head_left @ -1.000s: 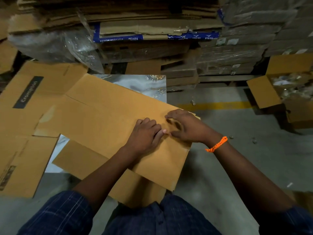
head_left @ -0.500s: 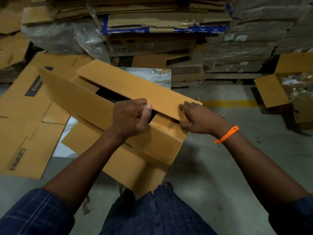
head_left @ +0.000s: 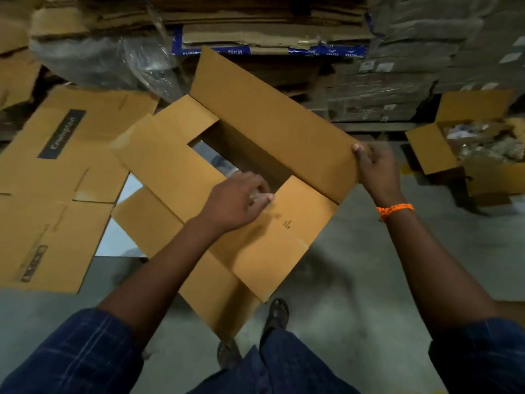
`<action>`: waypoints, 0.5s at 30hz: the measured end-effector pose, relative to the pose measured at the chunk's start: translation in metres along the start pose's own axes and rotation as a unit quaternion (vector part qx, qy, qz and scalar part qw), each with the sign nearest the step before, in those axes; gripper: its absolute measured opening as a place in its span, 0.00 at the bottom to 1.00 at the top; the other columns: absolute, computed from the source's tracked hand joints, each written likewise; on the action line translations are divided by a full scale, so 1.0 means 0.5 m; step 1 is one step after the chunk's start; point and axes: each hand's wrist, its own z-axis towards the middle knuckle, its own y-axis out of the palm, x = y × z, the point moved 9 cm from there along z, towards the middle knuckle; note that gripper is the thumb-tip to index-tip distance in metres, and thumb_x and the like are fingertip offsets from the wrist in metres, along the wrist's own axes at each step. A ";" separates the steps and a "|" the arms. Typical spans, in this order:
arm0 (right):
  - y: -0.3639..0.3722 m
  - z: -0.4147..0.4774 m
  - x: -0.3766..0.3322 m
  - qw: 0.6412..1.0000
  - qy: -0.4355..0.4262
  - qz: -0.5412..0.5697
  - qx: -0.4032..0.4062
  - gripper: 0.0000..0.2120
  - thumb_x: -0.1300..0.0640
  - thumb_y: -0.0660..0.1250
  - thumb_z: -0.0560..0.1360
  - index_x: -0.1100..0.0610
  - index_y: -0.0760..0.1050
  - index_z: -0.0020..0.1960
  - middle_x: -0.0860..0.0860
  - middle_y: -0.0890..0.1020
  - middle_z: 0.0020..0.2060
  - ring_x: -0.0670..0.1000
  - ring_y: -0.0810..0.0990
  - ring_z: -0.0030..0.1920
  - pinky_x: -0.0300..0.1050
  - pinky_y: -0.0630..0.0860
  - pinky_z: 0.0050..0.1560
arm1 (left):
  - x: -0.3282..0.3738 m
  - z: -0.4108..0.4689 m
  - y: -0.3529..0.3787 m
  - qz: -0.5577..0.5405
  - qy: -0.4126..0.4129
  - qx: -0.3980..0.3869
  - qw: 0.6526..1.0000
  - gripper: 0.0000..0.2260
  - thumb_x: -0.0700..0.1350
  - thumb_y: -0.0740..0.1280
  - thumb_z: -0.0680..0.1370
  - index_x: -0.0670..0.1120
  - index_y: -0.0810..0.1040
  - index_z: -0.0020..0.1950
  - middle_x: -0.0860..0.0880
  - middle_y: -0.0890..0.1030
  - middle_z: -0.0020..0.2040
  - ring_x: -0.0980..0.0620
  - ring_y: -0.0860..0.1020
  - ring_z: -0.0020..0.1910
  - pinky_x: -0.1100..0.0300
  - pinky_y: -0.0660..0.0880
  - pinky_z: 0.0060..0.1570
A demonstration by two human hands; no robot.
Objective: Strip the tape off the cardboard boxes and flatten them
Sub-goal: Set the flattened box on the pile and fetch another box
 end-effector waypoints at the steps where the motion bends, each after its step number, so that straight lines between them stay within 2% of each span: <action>1: -0.001 -0.005 0.025 0.998 0.052 0.032 0.024 0.16 0.40 0.65 0.77 0.53 0.74 0.44 0.53 0.80 0.40 0.56 0.80 0.42 0.56 0.78 0.41 | 0.015 0.006 0.034 0.013 0.004 -0.046 0.999 0.17 0.62 0.60 0.82 0.53 0.79 0.59 0.53 0.80 0.55 0.53 0.76 0.55 0.52 0.75 0.54; 3: -0.004 -0.025 0.065 0.988 0.123 0.054 0.072 0.20 0.39 0.69 0.72 0.54 0.73 0.54 0.56 0.82 0.46 0.58 0.81 0.47 0.59 0.80 0.47 | 0.024 0.008 0.101 0.075 -0.005 -0.125 0.989 0.22 0.64 0.56 0.82 0.50 0.77 0.64 0.48 0.81 0.58 0.48 0.76 0.61 0.47 0.65 0.69; 5: 0.006 -0.051 0.069 0.991 0.115 -0.014 0.065 0.24 0.49 0.72 0.74 0.59 0.70 0.63 0.60 0.80 0.52 0.61 0.80 0.53 0.54 0.78 0.53 | 0.015 -0.005 0.143 0.111 -0.013 -0.139 0.984 0.23 0.64 0.53 0.83 0.49 0.75 0.64 0.46 0.83 0.55 0.45 0.78 0.60 0.44 0.55 0.76; 6: 0.018 -0.066 0.065 0.992 0.089 -0.074 0.044 0.25 0.53 0.72 0.75 0.61 0.70 0.67 0.62 0.77 0.59 0.63 0.77 0.60 0.53 0.74 0.60 | 0.009 -0.014 0.152 0.103 -0.013 -0.125 0.987 0.22 0.63 0.53 0.83 0.49 0.74 0.64 0.46 0.83 0.54 0.45 0.79 0.59 0.44 0.54 0.77; 7: 0.037 -0.089 0.056 0.989 0.060 -0.134 0.006 0.27 0.52 0.72 0.76 0.62 0.70 0.69 0.65 0.71 0.67 0.65 0.71 0.67 0.54 0.69 0.67 | 0.005 -0.021 0.154 0.082 -0.012 -0.107 0.991 0.21 0.62 0.53 0.84 0.49 0.73 0.65 0.46 0.83 0.55 0.46 0.79 0.59 0.44 0.56 0.76; 8: 0.066 -0.117 0.047 0.980 0.034 -0.188 -0.051 0.31 0.46 0.70 0.77 0.61 0.68 0.73 0.66 0.64 0.73 0.67 0.64 0.73 0.57 0.63 0.73 | 0.001 -0.022 0.150 0.054 -0.012 -0.090 0.994 0.20 0.61 0.55 0.83 0.50 0.73 0.67 0.46 0.83 0.56 0.46 0.79 0.59 0.45 0.58 0.75; 9: 0.097 -0.151 0.037 0.967 0.021 -0.227 -0.116 0.37 0.38 0.67 0.77 0.59 0.62 0.77 0.65 0.58 0.78 0.68 0.58 0.76 0.60 0.58 0.76 | -0.003 -0.022 0.145 0.024 -0.015 -0.074 0.997 0.20 0.61 0.57 0.83 0.50 0.72 0.68 0.47 0.82 0.58 0.47 0.78 0.60 0.46 0.61 0.73; 11: 0.146 -0.212 0.039 0.945 0.045 -0.229 -0.229 0.47 0.29 0.61 0.76 0.56 0.49 0.82 0.59 0.47 0.81 0.64 0.54 0.79 0.59 0.58 0.76 | -0.010 -0.020 0.136 -0.025 -0.025 -0.057 0.998 0.22 0.60 0.62 0.81 0.52 0.69 0.71 0.49 0.81 0.61 0.49 0.78 0.60 0.47 0.66 0.68; 13: 0.159 -0.239 0.045 0.944 0.071 -0.183 -0.264 0.50 0.27 0.60 0.75 0.56 0.45 0.83 0.57 0.44 0.82 0.61 0.56 0.79 0.57 0.60 0.75 | -0.008 -0.017 0.133 -0.041 -0.014 -0.049 0.998 0.25 0.60 0.65 0.79 0.52 0.66 0.73 0.50 0.80 0.61 0.50 0.78 0.59 0.47 0.68 0.65; 15: 0.150 -0.227 0.049 0.951 0.081 -0.164 -0.249 0.49 0.27 0.60 0.74 0.58 0.51 0.81 0.58 0.53 0.81 0.61 0.61 0.77 0.57 0.64 0.74 | 0.005 -0.015 0.129 -0.052 -0.004 -0.051 0.997 0.28 0.59 0.67 0.78 0.52 0.64 0.75 0.50 0.80 0.61 0.50 0.78 0.59 0.48 0.68 0.64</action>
